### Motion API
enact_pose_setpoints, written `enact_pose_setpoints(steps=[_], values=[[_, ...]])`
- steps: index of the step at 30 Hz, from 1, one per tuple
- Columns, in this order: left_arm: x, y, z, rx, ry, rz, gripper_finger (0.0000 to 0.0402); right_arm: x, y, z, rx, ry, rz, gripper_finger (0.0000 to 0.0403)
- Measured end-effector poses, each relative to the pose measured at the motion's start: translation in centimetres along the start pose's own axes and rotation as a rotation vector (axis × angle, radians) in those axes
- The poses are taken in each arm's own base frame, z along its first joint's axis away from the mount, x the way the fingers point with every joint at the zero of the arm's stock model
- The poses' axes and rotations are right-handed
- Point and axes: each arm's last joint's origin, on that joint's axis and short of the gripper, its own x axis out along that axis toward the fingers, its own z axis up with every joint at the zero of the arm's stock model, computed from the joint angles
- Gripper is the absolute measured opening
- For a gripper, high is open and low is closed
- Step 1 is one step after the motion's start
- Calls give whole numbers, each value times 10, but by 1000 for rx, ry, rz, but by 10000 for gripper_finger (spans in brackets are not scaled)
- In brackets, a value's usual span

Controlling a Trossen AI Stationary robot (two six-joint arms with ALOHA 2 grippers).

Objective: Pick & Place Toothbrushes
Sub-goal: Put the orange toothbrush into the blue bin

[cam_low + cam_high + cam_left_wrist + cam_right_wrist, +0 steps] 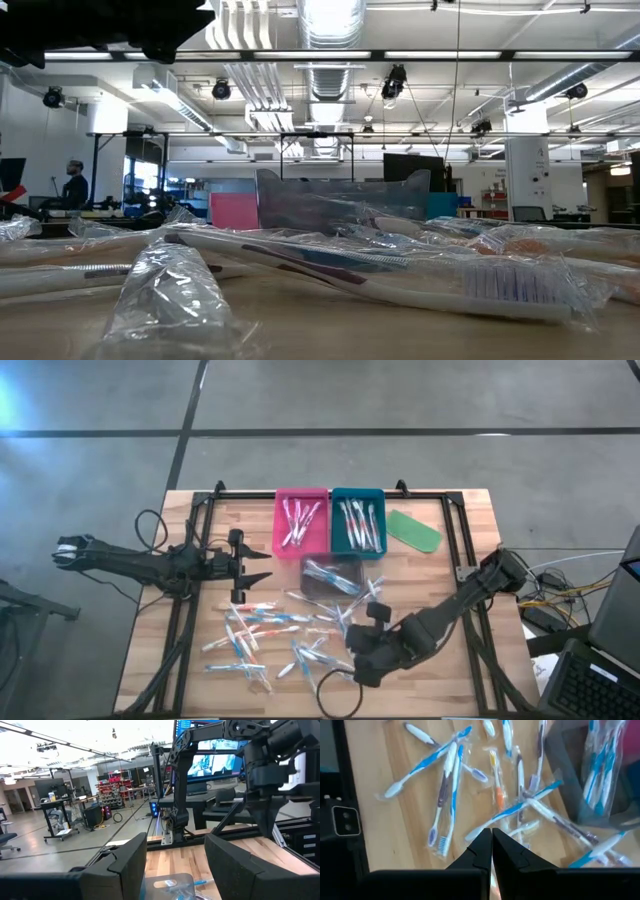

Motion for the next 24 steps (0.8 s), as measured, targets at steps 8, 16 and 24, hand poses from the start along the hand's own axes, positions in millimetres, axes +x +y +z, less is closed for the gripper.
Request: enact_pose_setpoints(steps=[8,16,24], values=[[0,0,-1,1,5,-1,206,20,3,-30,-59,71,-50,8],[0,0,-1,1,5,-1,206,46,-5,-35,60,61,-57,15],[0,0,-1,1,5,0,206,78,-22,-40,241,45,-75,72]])
